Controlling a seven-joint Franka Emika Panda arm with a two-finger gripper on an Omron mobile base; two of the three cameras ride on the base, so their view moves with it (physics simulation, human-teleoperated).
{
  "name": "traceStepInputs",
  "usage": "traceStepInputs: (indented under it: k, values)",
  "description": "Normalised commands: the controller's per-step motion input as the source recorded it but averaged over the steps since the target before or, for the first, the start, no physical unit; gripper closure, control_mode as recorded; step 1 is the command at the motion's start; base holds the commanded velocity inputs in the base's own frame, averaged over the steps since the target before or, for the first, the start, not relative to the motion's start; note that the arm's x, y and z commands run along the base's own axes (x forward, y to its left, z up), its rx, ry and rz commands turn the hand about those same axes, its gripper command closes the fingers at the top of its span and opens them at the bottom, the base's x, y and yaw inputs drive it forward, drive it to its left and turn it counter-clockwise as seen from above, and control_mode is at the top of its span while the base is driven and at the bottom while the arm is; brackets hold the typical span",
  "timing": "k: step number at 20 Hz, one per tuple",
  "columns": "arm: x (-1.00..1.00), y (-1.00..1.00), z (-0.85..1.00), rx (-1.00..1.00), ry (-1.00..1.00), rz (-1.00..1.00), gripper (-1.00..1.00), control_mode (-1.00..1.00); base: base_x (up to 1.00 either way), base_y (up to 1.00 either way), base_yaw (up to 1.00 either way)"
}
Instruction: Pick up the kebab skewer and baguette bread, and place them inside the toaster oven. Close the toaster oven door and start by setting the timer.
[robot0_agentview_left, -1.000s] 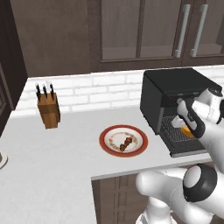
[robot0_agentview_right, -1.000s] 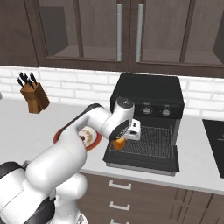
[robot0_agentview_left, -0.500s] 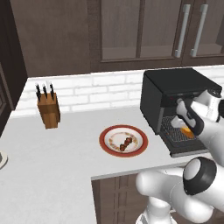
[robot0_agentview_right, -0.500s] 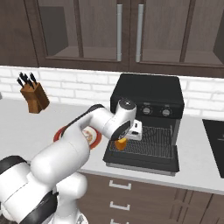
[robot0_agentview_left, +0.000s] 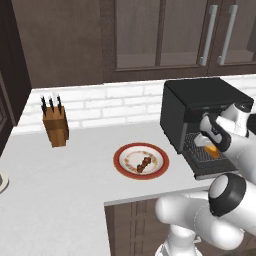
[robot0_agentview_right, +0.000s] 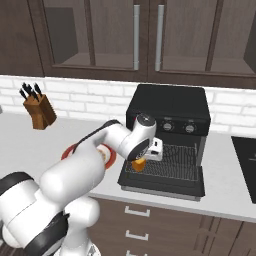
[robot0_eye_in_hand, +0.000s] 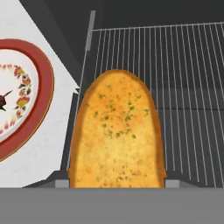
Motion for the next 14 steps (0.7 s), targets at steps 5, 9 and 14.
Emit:
traceStepInputs:
  k: [5,9,14]
  values:
    - [0.15,0.0,-0.06,0.0,0.0,0.0,1.0,-1.0,0.0,0.0,0.0]
    - [0.19,0.0,-0.02,0.0,0.0,0.0,1.0,-1.0,0.0,0.0,0.0]
    - [0.07,-0.01,-0.12,0.0,0.0,0.0,1.0,-1.0,0.0,0.0,0.0]
